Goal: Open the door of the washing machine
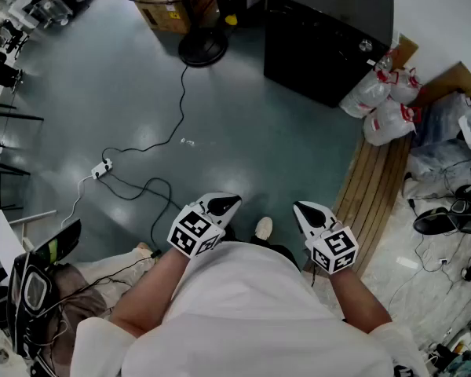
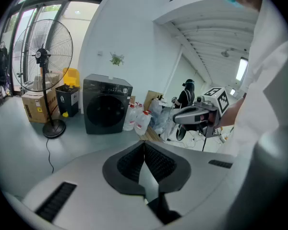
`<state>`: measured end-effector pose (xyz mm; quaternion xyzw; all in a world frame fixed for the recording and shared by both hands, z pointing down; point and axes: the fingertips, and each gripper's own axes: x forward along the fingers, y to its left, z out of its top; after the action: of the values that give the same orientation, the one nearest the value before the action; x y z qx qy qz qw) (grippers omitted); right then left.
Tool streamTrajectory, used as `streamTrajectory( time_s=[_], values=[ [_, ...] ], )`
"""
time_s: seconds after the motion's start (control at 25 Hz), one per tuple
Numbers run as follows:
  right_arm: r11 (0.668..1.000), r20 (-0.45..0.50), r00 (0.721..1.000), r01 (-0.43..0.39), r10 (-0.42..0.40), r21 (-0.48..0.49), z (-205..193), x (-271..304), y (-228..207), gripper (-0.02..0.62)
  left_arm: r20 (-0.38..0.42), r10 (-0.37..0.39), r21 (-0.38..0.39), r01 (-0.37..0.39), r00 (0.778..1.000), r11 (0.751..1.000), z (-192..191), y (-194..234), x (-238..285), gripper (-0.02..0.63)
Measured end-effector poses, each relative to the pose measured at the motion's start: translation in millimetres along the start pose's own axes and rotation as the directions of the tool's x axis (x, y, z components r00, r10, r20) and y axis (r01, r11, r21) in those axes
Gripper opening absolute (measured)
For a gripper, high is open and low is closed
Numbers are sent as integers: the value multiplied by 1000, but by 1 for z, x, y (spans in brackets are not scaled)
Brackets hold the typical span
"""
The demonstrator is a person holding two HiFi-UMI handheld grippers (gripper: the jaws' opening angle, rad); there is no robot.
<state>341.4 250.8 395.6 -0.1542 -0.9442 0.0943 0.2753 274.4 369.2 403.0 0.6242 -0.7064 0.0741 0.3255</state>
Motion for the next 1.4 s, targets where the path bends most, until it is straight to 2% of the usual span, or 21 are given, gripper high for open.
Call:
streamTrajectory(
  time_s=[0.12,0.2,0.4,0.56,0.84,0.92,1.12,1.4],
  values=[
    [1000,24,1000,-2,2,-9,23,11,-5,6,49,-3,-44,6,999,999,20,13,-3,17],
    [1000,29,1000,9,-9,-21,35,21,-6,6,78,-11,-46,14,997,999,34,26,-5,17],
    [996,28,997,78,-77,-35,66,64,0,6,122,-81,29,78,989,997,68,71,-15,17],
    [990,40,989,141,-141,-14,98,105,14,6,104,-122,106,111,987,988,77,118,-35,17],
    [975,67,973,221,-220,7,138,152,37,9,66,-178,133,168,982,977,77,190,-43,17],
    [972,45,972,233,-233,-5,140,157,36,74,68,-189,126,180,980,976,83,200,-35,18],
    [971,33,970,239,-240,15,153,168,-10,69,70,-196,119,187,978,975,112,219,4,18],
    [981,61,979,192,-192,14,207,197,-121,46,27,-110,129,105,994,986,175,273,74,23]
  ],
)
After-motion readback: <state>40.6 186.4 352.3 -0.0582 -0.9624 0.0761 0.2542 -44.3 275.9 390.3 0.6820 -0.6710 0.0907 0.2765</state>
